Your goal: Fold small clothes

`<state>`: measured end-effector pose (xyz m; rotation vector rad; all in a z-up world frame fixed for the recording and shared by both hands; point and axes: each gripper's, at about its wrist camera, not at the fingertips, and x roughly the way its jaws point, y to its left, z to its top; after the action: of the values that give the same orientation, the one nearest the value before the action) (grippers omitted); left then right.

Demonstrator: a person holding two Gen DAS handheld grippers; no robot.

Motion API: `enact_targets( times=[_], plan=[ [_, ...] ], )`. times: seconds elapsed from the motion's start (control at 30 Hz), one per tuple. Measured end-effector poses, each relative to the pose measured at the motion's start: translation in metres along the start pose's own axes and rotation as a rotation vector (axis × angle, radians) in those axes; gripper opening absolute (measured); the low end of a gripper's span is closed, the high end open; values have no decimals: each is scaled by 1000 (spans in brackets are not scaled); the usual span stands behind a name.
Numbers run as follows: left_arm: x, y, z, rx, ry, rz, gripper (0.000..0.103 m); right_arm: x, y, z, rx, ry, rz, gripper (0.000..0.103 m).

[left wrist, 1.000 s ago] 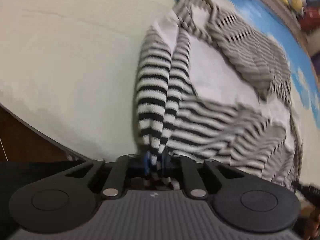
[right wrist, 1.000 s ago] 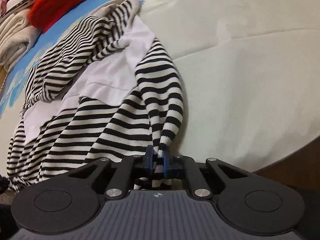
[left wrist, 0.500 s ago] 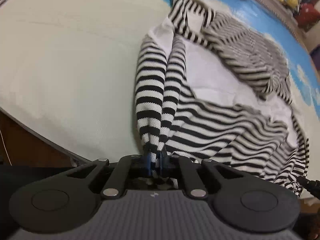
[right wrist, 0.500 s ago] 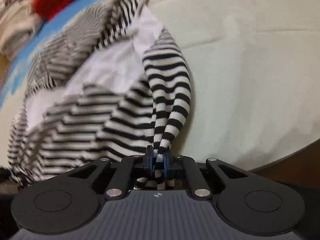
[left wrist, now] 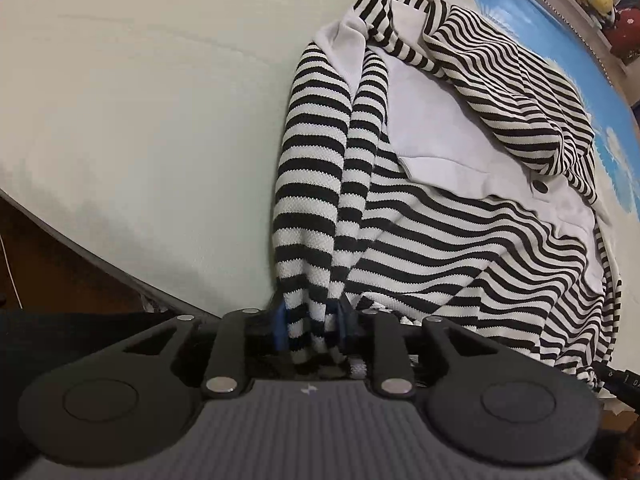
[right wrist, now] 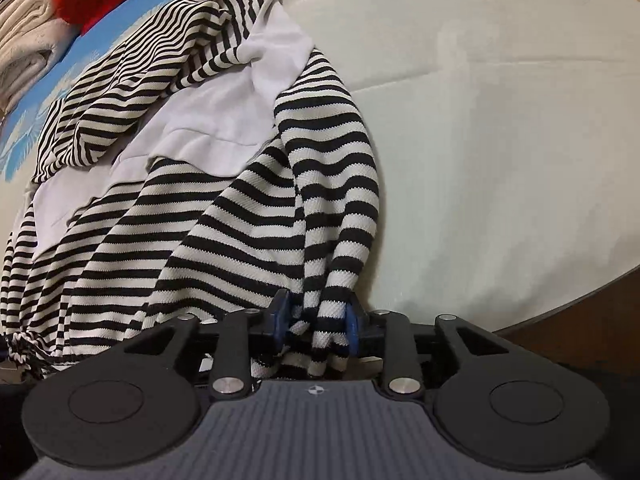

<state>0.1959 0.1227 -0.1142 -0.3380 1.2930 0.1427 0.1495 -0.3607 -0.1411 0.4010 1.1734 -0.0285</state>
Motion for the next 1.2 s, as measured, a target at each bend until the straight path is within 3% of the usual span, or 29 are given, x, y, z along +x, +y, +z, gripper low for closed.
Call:
enact_targets(
  times=[0.1, 0.2, 0.23, 0.33, 0.7, 0.97, 1.2],
  plan=[
    [0, -1, -1, 11, -4, 6, 27, 1, 0, 1, -6, -2, 0, 27],
    [-1, -3, -2, 24, -12, 4, 19, -2, 2, 1, -15, -9, 17, 13],
    [-2, -3, -2, 28, -16, -2, 13, -3, 3, 1, -21, -15, 17, 12],
    [-5, -5, -3, 45, -33, -8, 10, -7, 1, 1, -13, -33, 27, 9],
    [-28, -14, -6, 112, -141, -28, 8, -37, 5, 5, -34, -171, 86, 8],
    [-109, -17, 2, 217, -288, -166, 8, -113, -2, 20, -23, -345, 198, 6],
    [-197, -4, -28, 343, -292, -266, 8, -201, -27, -1, -44, -389, 320, 6]
  ],
)
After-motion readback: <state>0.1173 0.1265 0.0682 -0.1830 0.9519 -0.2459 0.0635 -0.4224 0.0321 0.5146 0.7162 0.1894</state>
